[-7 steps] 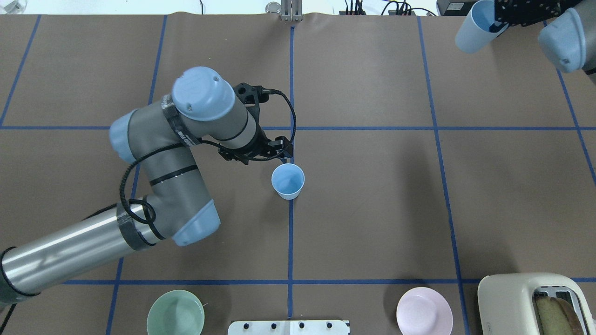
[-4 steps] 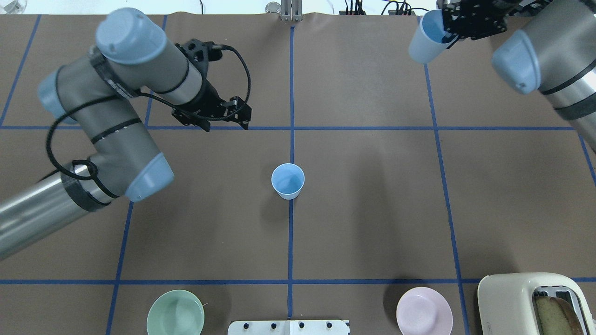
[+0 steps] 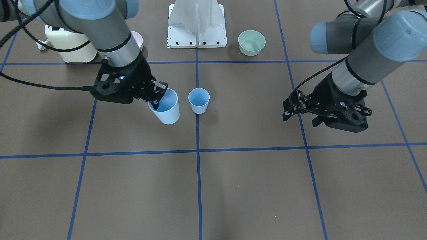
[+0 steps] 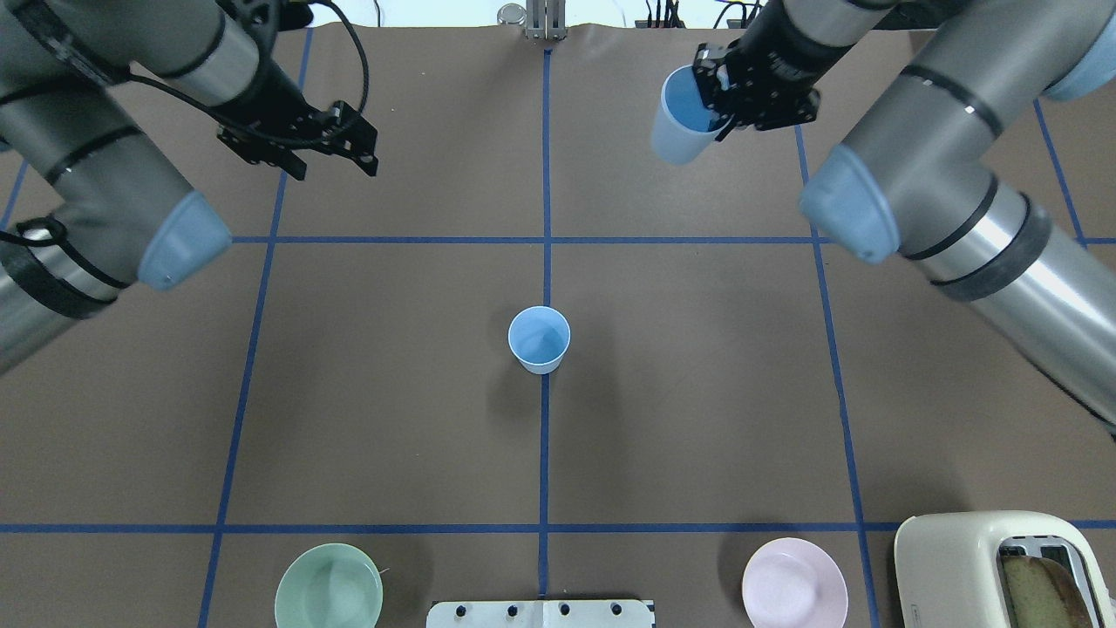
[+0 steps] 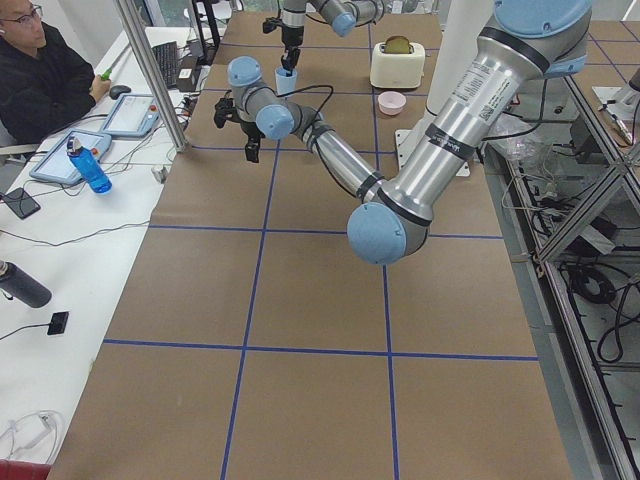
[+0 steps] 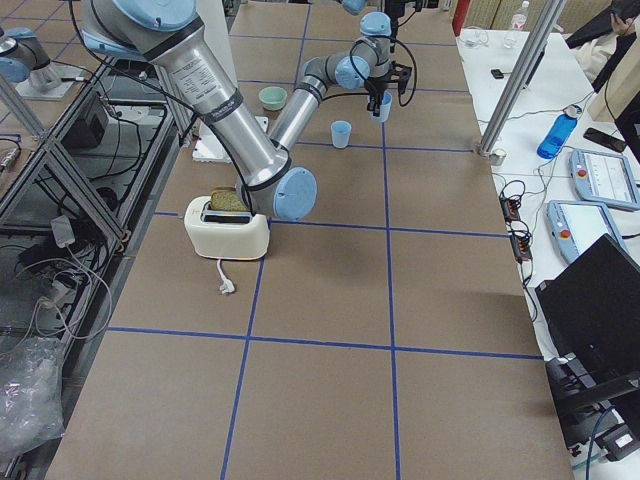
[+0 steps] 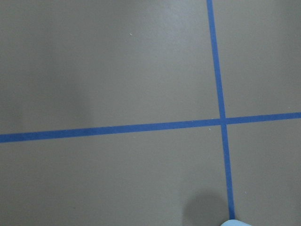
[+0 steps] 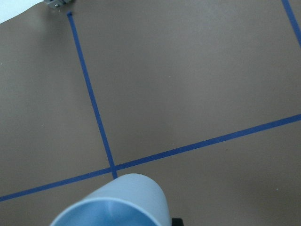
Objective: Stack blue cups with both arms
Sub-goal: 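Lower the right gripper's cup into the cup at the table center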
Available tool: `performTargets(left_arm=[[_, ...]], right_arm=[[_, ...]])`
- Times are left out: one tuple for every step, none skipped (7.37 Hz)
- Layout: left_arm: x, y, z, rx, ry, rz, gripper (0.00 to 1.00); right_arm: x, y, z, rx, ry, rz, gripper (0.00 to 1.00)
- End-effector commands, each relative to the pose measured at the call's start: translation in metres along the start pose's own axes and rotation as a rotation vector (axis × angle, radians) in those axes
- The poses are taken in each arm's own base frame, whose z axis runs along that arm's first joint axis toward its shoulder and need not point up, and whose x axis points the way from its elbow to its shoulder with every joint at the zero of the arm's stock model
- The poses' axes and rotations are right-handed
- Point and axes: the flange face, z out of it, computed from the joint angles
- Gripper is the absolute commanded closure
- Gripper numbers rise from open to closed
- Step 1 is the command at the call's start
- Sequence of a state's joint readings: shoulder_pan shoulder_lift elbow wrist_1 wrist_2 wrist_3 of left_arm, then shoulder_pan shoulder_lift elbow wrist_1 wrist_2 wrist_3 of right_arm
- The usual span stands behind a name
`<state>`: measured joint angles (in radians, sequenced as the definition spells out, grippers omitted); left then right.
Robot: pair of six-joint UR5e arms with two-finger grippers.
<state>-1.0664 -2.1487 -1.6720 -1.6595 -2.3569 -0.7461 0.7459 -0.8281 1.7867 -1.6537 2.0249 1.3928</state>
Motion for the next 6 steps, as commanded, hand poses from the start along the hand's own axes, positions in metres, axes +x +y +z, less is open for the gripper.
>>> performTargets(left_arm=[[-0.031, -0.004, -0.016, 0.007, -0.020, -0.003, 0.02], [-0.032, -0.004, -0.017, 0.009, -0.021, -0.006, 0.02], [-0.035, -0.003, -0.016, 0.007, -0.022, -0.008, 0.02], [-0.040, -0.003, -0.017, 0.009, -0.024, -0.013, 0.02], [-0.043, -0.002, -0.016, 0.009, -0.027, -0.007, 0.02], [-0.046, 0.000, -0.014, 0.006, -0.029, -0.006, 0.02]], right_arm=[[-0.027, 0.057, 0.028, -0.008, 0.007, -0.033, 1.00], [-0.030, 0.069, 0.034, -0.011, 0.010, -0.044, 1.00], [-0.036, 0.083, 0.044, -0.013, 0.017, -0.062, 1.00], [-0.043, 0.096, 0.057, -0.021, 0.029, -0.076, 1.00], [-0.043, 0.102, 0.063, -0.017, 0.036, -0.085, 1.00], [-0.038, 0.109, 0.073, -0.029, 0.053, -0.093, 1.00]])
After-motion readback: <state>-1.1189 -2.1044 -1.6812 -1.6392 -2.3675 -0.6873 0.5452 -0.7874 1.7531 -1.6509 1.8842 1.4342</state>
